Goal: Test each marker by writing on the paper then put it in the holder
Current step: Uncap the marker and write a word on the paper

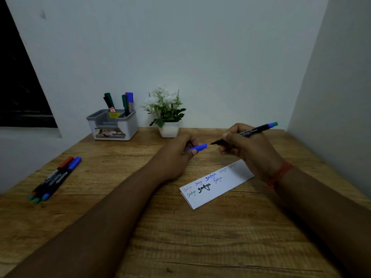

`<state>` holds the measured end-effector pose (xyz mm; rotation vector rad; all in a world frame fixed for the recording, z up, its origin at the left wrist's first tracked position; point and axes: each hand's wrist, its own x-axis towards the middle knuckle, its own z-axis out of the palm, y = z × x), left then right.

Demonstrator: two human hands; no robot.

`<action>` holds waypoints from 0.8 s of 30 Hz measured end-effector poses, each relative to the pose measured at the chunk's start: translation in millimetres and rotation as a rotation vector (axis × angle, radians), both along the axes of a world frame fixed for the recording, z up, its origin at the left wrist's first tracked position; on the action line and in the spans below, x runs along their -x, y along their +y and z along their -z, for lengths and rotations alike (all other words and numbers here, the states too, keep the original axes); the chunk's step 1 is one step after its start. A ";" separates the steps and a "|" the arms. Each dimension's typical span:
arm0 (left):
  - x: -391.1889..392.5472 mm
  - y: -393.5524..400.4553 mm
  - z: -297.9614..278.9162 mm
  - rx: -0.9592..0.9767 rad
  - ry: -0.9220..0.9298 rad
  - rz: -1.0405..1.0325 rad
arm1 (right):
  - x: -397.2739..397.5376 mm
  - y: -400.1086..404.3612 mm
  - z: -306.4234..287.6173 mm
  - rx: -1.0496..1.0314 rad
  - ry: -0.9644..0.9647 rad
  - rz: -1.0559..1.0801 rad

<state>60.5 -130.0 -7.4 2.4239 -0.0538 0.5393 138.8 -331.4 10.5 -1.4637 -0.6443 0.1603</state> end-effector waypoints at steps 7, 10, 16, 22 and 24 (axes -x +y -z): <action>1.3 -1.5 -1.4 -0.008 -0.001 0.012 | -0.1 0.5 3.2 0.047 -0.049 -0.005; 2.4 -4.3 -2.4 -0.022 -0.010 0.026 | 1.3 1.9 3.6 0.058 -0.049 -0.012; 4.8 -8.6 -4.6 0.012 -0.025 0.063 | 3.2 2.8 5.8 0.062 -0.071 -0.014; 9.1 -15.9 -9.7 0.199 -0.020 0.125 | 4.2 5.4 11.0 0.059 -0.030 -0.081; 10.0 -15.9 -13.2 0.234 -0.004 0.141 | 5.2 6.5 11.1 0.033 -0.020 -0.084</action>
